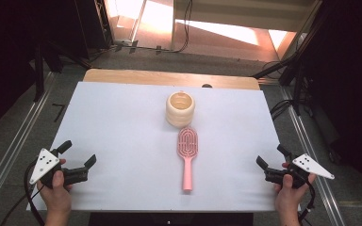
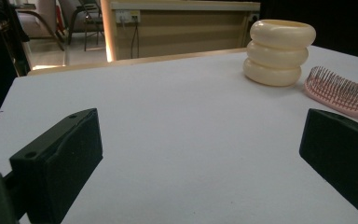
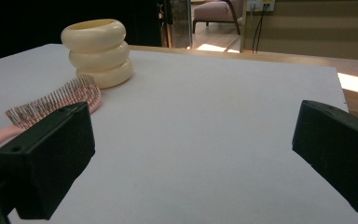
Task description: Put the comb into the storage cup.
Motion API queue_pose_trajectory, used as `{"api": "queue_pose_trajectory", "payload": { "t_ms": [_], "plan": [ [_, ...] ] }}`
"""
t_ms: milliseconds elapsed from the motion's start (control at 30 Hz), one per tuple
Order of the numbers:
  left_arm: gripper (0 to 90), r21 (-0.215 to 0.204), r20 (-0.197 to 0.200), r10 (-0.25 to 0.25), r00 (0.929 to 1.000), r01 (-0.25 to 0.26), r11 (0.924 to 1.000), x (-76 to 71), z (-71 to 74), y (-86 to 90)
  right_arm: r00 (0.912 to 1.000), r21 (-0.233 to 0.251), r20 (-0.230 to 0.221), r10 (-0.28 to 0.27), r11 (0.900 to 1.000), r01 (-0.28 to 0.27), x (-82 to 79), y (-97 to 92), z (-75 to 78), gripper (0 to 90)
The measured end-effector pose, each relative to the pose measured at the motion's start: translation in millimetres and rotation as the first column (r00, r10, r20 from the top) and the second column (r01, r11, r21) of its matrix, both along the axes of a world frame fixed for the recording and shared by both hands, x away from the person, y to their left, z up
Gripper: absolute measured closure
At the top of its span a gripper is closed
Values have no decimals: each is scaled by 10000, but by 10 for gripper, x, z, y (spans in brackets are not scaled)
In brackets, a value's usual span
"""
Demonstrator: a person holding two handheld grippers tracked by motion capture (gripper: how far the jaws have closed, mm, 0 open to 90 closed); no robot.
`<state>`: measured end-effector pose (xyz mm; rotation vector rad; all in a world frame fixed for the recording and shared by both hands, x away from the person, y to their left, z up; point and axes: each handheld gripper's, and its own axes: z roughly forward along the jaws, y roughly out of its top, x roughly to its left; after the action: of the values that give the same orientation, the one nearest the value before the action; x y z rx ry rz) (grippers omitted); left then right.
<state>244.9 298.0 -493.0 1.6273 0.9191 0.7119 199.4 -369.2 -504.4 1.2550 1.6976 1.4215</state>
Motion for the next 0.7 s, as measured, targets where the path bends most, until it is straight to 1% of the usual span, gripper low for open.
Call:
{"api": "queue_pose_trajectory", "payload": {
  "t_ms": [67,100,167,233,300,333,400,467,533,600,700],
  "plan": [
    [0,17,21,39,10000,-40,10000,-2,-1,-5,10000,-26,-16,-17,10000,16,-12,11,27,0],
    [0,-3,25,71,10000,-71,10000,-4,-2,-3,10000,-47,47,32,10000,-32,-19,13,40,0],
    [0,-20,89,152,9998,-152,9999,-17,3,7,10000,72,73,3,10000,-3,-40,32,70,0],
    [0,-224,148,112,9998,-109,9997,-29,4,20,9999,117,106,10,9999,-11,-59,69,97,0],
    [0,-328,158,90,9998,-85,9994,-25,1,23,9999,-127,111,58,9999,-56,-77,126,136,0],
    [0,-305,154,82,9998,-77,9995,-22,0,22,9999,-247,119,124,9996,-121,-91,162,162,0],
    [0,-283,106,-17,9999,20,9996,-16,-4,16,9996,-315,74,268,9992,-266,-108,218,211,0],
    [0,-254,149,-75,9999,79,9996,-20,-3,11,9987,-236,122,486,9986,-483,-112,262,257,0],
    [0,-252,174,-79,9998,83,9996,-22,-5,9,9967,-144,1,815,9966,-815,-105,323,317,0],
    [0,-247,206,-98,9997,103,9996,-24,-5,10,9949,-283,48,1006,9945,-1004,-102,385,360,0],
    [0,-264,197,-86,9998,92,9996,-25,-7,8,9921,-399,-41,1254,9913,-1254,-86,466,423,0]
  ]
}}
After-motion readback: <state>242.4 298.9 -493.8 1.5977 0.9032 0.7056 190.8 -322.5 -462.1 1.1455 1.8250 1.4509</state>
